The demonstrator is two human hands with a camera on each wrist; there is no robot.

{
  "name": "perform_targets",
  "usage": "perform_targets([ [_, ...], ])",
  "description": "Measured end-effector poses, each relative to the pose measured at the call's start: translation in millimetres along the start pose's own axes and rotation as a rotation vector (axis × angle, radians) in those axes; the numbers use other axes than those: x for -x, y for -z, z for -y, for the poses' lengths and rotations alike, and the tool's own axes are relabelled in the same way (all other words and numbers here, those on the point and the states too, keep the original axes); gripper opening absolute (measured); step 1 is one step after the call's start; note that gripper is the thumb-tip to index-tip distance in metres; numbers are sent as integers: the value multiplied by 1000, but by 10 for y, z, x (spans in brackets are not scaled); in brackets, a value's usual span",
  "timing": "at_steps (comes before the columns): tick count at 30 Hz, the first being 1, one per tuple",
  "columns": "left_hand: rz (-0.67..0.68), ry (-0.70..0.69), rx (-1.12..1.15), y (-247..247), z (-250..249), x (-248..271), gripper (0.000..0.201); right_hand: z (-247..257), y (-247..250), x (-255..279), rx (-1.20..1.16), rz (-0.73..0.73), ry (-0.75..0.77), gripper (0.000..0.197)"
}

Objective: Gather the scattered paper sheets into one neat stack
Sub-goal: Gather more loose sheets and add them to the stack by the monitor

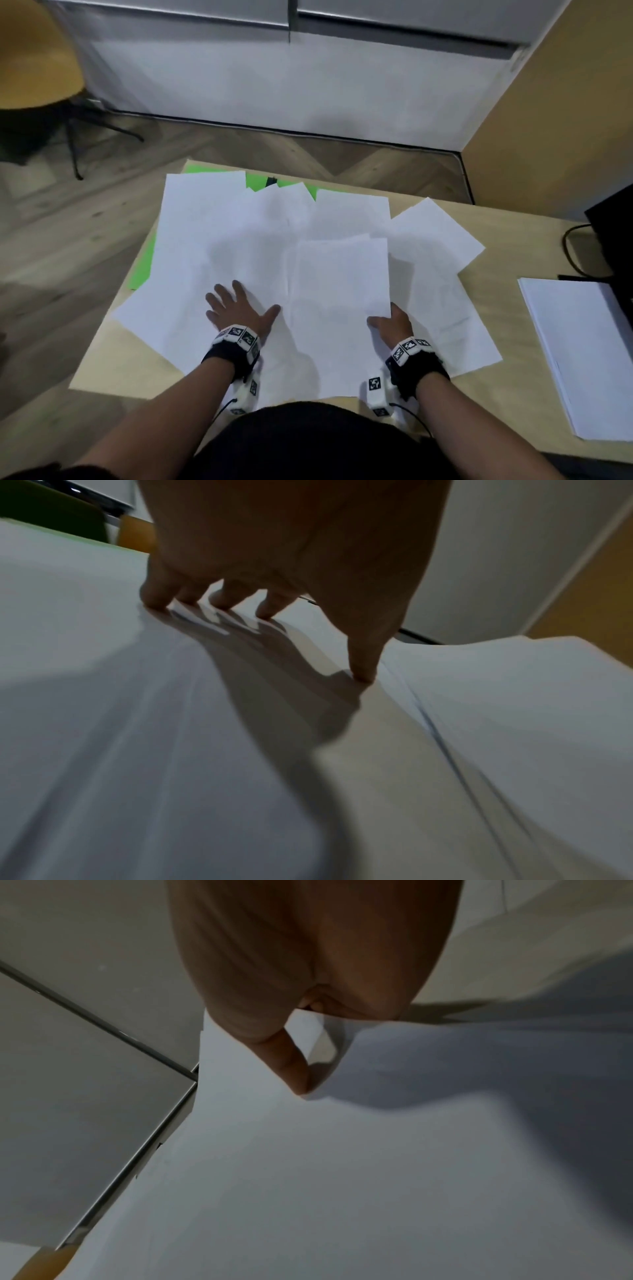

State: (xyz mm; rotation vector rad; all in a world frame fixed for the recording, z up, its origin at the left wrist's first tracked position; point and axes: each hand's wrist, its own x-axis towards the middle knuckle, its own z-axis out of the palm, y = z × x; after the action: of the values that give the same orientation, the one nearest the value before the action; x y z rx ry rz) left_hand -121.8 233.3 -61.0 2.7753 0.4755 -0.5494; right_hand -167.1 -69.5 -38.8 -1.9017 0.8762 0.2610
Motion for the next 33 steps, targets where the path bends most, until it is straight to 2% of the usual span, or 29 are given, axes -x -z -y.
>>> perform_targets([
  [3, 25, -121, -70, -10, -128, 69, 110, -2, -5, 23, 21, 6, 12, 27],
  [8, 53, -350, -87, -55, -275, 108, 81, -32, 9, 72, 25, 9, 37, 29],
  [13, 100, -495, 11, -129, -301, 122, 75, -123, 35, 60, 60, -7, 29, 31],
  [15, 40, -420, 206, -104, -311, 153, 69, -135, 49, 46, 71, -6, 26, 32],
  [18, -137, -150, 342, -34, -349, 181, 70, -123, 63, 56, 68, -1, 29, 32],
  [21, -57, 8, 357, 57, -470, 148, 73, -92, 66, 66, 44, 34, 36, 32],
  [23, 14, 36, 409, 60, -537, 115, 75, -95, 57, 81, 30, 79, 43, 32],
  [26, 29, 28, 501, 1, -602, 150, 73, -107, 50, 110, -19, 132, 19, 28],
  [30, 5, 8, 592, 2, -702, 259, 55, -211, 47, 73, -126, 156, -27, 46],
  [33, -5, -15, 649, 24, -767, 294, 47, -214, 66, 129, -178, 162, -47, 51],
])
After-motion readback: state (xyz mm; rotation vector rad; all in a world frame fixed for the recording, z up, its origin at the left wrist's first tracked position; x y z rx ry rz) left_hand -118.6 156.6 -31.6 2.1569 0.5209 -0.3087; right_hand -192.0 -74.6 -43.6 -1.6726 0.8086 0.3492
